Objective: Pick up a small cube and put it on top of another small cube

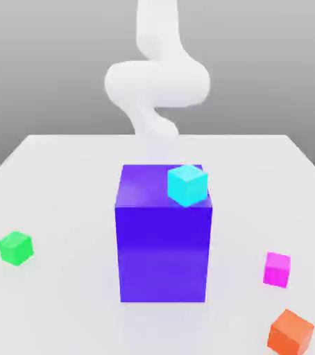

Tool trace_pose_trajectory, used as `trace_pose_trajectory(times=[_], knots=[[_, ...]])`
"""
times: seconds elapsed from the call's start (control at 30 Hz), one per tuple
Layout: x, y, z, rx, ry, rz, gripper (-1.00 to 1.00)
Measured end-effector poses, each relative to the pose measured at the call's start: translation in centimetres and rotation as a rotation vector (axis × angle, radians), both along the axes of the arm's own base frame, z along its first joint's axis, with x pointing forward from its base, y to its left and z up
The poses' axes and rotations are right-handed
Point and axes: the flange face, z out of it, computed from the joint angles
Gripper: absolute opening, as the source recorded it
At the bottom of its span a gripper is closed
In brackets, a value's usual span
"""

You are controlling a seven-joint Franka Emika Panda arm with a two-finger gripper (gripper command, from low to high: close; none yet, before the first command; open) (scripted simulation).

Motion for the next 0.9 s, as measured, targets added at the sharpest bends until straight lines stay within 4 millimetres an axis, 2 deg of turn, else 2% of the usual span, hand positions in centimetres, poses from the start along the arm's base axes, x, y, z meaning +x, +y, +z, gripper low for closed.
trace_pose_trajectory(times=[0.07, 0.17, 0.23, 0.33, 0.47, 0.53, 0.6, 0.7, 0.73, 0.9], knots=[[2.3, 2.5, -4.4, -0.036, 0.066, 0.097, 0.0], [4.4, 6.4, -10.9, -0.091, 0.156, 0.238, 0.0], [5.1, 9.1, -15.4, -0.129, 0.214, 0.332, 0.0], [4.9, 12.9, -22.1, -0.187, 0.297, 0.476, 0.0], [2.8, 17.3, -30.9, -0.269, 0.404, 0.669, 0.0], [1.0, 19.1, -35.1, -0.311, 0.456, 0.766, 0.0], [-1.7, 21.2, -39.2, -0.359, 0.505, 0.881, 0.0], [-5.6, 22.5, -44.9, -0.426, 0.581, 1.026, 0.0], [-6.2, 22.5, -46.4, -0.437, 0.596, 1.048, 0.0], [-6.8, 22.4, -51.9, -0.446, 0.611, 1.069, 0.0]])
